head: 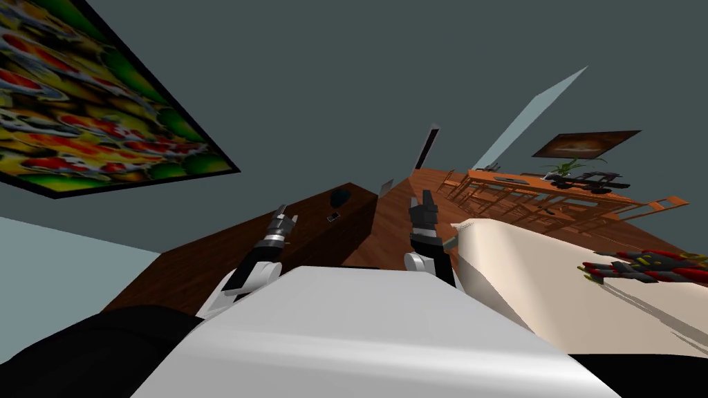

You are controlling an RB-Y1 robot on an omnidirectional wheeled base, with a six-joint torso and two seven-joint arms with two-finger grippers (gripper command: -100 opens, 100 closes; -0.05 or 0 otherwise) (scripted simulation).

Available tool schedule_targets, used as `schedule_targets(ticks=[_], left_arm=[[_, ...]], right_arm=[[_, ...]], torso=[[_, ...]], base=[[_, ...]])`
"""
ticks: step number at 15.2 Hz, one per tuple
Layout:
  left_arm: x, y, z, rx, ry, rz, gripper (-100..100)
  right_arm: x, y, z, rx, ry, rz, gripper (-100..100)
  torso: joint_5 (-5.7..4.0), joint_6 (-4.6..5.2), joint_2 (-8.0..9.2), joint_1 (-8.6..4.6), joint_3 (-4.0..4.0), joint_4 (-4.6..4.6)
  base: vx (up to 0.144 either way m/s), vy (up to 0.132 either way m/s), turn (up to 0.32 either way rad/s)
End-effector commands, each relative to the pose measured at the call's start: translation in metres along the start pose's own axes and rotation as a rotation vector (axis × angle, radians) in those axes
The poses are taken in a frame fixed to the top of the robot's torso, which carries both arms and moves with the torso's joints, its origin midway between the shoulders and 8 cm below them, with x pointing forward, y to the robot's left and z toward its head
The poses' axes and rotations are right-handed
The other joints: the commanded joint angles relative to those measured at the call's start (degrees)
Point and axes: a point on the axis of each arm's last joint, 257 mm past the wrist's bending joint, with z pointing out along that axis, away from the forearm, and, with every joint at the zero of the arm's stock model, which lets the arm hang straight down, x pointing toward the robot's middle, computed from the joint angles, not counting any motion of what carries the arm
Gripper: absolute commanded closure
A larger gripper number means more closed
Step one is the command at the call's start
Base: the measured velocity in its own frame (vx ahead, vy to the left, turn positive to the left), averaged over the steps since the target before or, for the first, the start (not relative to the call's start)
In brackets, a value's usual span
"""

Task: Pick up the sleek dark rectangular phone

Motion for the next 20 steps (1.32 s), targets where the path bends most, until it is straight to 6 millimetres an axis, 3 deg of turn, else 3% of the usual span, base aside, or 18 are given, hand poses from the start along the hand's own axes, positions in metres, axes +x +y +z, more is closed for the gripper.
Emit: schedule_targets(ticks=[1, 2, 3, 5, 6, 9, 10, 12, 13, 16, 17, 19, 20], left_arm=[[-0.011, 0.009, -0.001, -0.048, -0.019, -0.001, -100], [-0.012, 0.012, -0.001, -0.056, -0.021, -0.001, -100], [-0.025, 0.015, -0.004, -0.088, -0.040, -0.005, -100], [-0.027, 0.022, -0.005, -0.115, -0.047, -0.005, -100], [-0.040, 0.024, -0.008, -0.140, -0.068, -0.011, -100], [-0.042, 0.033, -0.010, -0.176, -0.077, -0.011, -100], [-0.056, 0.037, -0.014, -0.211, -0.101, -0.020, -100], [-0.058, 0.043, -0.016, -0.238, -0.108, -0.020, -100], [-0.072, 0.046, -0.021, -0.267, -0.133, -0.030, -100], [-0.074, 0.054, -0.024, -0.300, -0.142, -0.031, -100], [-0.087, 0.056, -0.030, -0.330, -0.169, -0.044, -100], [-0.089, 0.064, -0.034, -0.363, -0.177, -0.045, -100], [-0.102, 0.063, -0.040, -0.384, -0.203, -0.059, -100]], right_arm=[[0.000, 0.000, 0.000, 0.000, 0.000, 0.000, 0], [0.000, 0.000, 0.000, 0.000, 0.000, 0.000, 0], [0.000, 0.000, 0.000, 0.000, 0.000, 0.000, 0], [0.000, 0.000, 0.000, 0.000, 0.000, 0.000, 0], [0.000, 0.000, 0.000, 0.000, 0.000, 0.000, 0], [0.000, 0.000, 0.000, 0.000, 0.000, 0.000, 0], [0.000, 0.000, 0.000, 0.000, 0.000, 0.000, 0], [0.000, 0.000, 0.000, 0.000, 0.000, 0.000, 0], [0.000, 0.000, 0.000, 0.000, 0.000, 0.000, 0], [0.000, 0.000, 0.000, 0.000, 0.000, 0.000, 0], [0.000, 0.000, 0.000, 0.000, 0.000, 0.000, 0], [0.000, 0.000, 0.000, 0.000, 0.000, 0.000, 0], [0.000, 0.000, 0.000, 0.000, 0.000, 0.000, 0]], torso=[[0.00, 0.00, 0.00, 0.00, 0.00, 0.00], [0.00, 0.00, -0.01, -0.01, -0.01, 0.00], [0.00, -0.02, 0.00, 0.00, 0.00, 0.00], [-0.01, 0.00, -0.01, -0.03, -0.01, 0.00], [0.00, -0.01, 0.00, -0.01, 0.00, 0.00], [0.00, -0.01, -0.01, 0.02, -0.01, 0.00], [0.01, -0.03, 0.02, 0.04, 0.01, 0.00], [0.00, 0.00, 0.01, 0.00, 0.01, 0.00], [0.00, -0.02, 0.01, 0.01, 0.01, 0.00], [0.00, -0.01, -0.03, -0.01, -0.02, -0.01], [0.00, -0.03, 0.01, 0.02, 0.00, 0.00], [-0.01, 0.01, -0.02, -0.01, -0.01, 0.00], [0.00, -0.02, 0.00, 0.00, 0.00, 0.00]], base=[[0.038, -0.033, -0.139], [0.028, -0.024, -0.045], [0.034, -0.034, -0.115], [0.032, -0.030, -0.104], [0.040, -0.029, -0.156], [0.030, -0.017, -0.071], [0.027, -0.023, -0.153], [0.032, -0.023, -0.119], [0.044, -0.026, -0.111], [0.036, -0.023, -0.077], [0.033, -0.028, -0.151], [0.037, -0.024, -0.129], [0.047, -0.028, -0.168]])
